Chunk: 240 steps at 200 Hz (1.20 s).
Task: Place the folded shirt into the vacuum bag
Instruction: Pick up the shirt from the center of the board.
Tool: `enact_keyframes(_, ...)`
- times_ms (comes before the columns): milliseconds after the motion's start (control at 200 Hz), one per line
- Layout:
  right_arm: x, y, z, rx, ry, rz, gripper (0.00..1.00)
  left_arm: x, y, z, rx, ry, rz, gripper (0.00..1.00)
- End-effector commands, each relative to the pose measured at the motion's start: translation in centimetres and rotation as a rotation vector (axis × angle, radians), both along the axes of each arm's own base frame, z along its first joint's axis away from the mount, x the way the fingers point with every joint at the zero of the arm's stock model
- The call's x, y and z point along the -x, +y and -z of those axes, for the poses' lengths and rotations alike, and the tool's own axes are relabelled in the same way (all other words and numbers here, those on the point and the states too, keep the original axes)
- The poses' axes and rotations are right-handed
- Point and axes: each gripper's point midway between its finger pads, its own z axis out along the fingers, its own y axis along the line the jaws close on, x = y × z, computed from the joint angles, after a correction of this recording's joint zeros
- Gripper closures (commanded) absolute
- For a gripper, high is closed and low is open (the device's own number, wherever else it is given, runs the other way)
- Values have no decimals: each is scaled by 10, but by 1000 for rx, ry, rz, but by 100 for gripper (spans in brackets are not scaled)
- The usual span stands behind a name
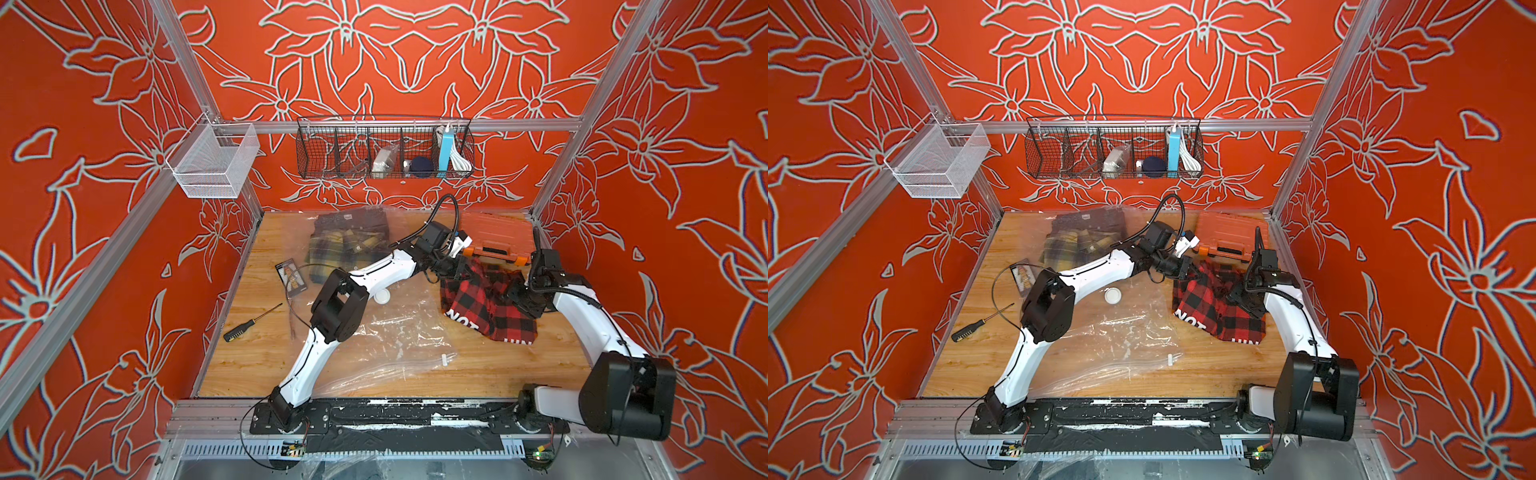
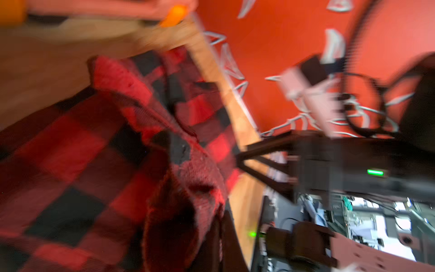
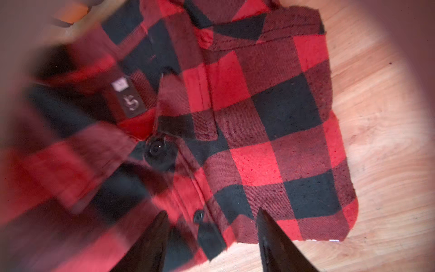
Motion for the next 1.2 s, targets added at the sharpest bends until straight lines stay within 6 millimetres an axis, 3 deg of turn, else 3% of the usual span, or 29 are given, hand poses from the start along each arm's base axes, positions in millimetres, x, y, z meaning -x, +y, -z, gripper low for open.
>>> enact_keyframes(0, -7, -18, -5, 46, 1, 56, 37, -21, 38, 71, -162, 71, -105, 100)
enact_keyframes(155, -7, -54, -6, 206, 37, 113, 29, -15, 39, 75, -164, 92, -104, 98)
enact_keyframes(295, -13, -84, 4, 285, 76, 146, 8, -9, 48, 82, -230, 112, -119, 97)
enact_keyframes(495, -43, -62, 40, 79, 85, 53, 3, -8, 55, 83, -271, 110, -130, 97)
enact_keyframes(671, -58, -40, 54, -43, 58, -7, 2, -11, 65, 77, -342, 54, -151, 97)
enact_keyframes(801, -52, -34, 72, -54, 120, -13, 2, -8, 69, 89, -407, 61, -148, 97)
enact_keyframes(876, -50, -27, 80, -91, 107, -16, 3, -1, 69, 86, -405, 72, -141, 94)
enact_keyframes(986, -65, -14, 68, -136, 49, -61, 5, 8, 78, 66, -415, 62, -150, 87)
enact_keyframes(1081, -77, -12, 49, -116, 16, -80, 5, 7, 98, 45, -488, 9, -196, 70)
enact_keyframes(1196, -71, -21, 30, -61, 29, -68, 2, -1, 118, 15, -545, -68, -271, 59)
